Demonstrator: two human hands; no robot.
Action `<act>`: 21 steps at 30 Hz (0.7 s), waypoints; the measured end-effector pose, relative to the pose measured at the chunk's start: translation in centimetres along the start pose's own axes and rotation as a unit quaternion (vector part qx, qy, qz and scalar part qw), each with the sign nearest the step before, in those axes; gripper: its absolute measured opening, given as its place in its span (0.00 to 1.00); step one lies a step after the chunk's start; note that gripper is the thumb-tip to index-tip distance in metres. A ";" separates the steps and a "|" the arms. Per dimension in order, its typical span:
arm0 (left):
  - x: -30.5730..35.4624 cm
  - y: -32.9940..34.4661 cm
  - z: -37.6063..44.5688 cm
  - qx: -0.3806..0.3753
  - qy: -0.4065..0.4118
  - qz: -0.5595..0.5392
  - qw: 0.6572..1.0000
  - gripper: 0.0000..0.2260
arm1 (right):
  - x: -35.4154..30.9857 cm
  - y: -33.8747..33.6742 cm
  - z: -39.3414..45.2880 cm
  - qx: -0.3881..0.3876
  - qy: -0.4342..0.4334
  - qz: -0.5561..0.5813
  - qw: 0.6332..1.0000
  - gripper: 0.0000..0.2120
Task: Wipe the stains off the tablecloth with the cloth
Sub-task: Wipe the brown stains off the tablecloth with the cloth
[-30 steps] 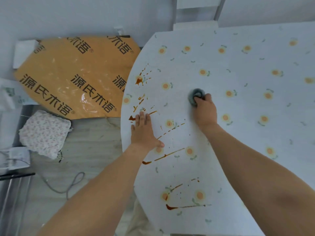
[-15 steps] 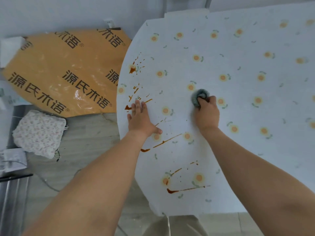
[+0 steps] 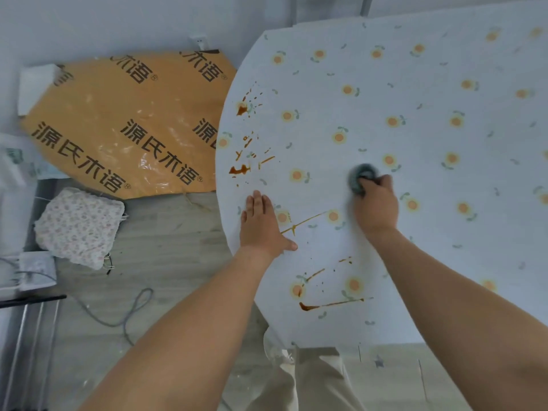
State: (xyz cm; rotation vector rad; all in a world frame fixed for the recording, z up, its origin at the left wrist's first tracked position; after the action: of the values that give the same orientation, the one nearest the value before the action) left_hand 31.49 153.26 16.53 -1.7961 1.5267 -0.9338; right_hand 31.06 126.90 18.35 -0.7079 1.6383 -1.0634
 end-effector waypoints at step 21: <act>-2.2 5.7 -10.5 0.009 0.010 -0.009 1.000 0.61 | -8.2 5.3 -12.5 -0.061 -0.123 0.014 0.990 0.14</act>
State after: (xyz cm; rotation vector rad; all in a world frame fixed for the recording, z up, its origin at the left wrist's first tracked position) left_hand 19.47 154.51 17.69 -1.7955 1.5121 -0.9748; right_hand 22.05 139.96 18.34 -0.8581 1.5026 -0.8254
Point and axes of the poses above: each hand's wrist, its own z-axis towards the middle knuckle, its own y-axis out of the palm, x = y × z, the point moved 8 cm from there along z, towards the middle knuckle, and after that the axes turned 8 degrees about -y, right-handed, at the moved point
